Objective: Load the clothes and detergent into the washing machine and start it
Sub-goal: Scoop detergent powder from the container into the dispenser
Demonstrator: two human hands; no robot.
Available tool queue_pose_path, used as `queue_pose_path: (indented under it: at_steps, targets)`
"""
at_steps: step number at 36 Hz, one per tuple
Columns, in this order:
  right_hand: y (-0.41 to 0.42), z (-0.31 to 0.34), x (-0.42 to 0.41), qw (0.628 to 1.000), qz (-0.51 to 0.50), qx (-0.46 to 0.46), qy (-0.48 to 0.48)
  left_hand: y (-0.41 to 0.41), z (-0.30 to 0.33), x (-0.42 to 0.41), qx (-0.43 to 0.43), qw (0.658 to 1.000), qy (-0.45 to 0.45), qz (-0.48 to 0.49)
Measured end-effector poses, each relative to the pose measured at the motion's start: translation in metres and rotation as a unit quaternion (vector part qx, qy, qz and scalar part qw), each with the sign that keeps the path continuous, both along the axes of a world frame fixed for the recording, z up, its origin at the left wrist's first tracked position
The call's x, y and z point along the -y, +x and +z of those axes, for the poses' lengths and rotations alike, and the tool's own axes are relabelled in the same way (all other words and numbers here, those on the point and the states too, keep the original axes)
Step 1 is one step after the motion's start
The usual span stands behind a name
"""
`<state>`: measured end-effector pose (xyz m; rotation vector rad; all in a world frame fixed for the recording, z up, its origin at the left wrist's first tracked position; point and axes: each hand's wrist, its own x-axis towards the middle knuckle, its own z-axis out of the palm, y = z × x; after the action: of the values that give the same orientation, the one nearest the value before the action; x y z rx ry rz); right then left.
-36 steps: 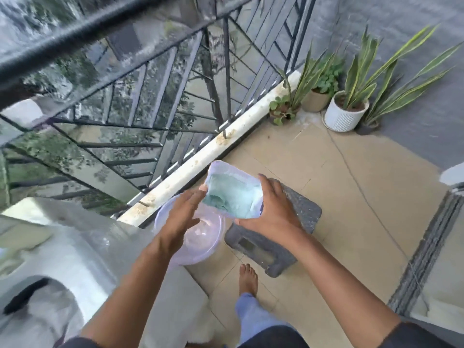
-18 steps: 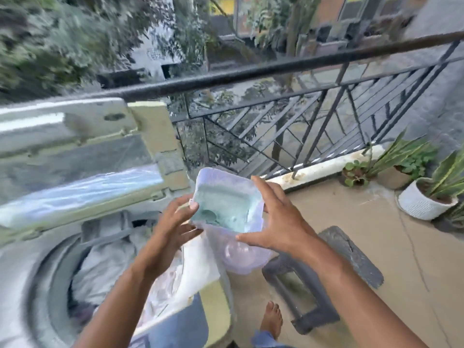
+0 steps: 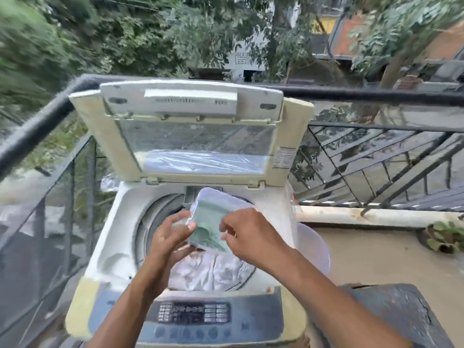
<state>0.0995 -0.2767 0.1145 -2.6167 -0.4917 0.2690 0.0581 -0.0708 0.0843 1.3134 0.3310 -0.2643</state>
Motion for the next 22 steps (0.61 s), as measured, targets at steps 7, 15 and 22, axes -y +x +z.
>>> queue_pose_path:
  at_steps: [7, 15, 22]
  targets:
    - [0.018, -0.019, -0.078, 0.989, 0.058, -0.064, -0.118, -0.01, -0.009, -0.04, -0.017, 0.999, 0.013, 0.042]
    - [0.02, -0.047, -0.111, 0.987, 0.049, -0.081, -0.131, -0.016, -0.02, -0.068, -0.026, 0.996, 0.034, 0.074]
    - [0.021, -0.064, -0.119, 0.987, 0.041, -0.076, -0.133, -0.014, -0.027, -0.074, -0.037, 0.996, 0.049, 0.069]
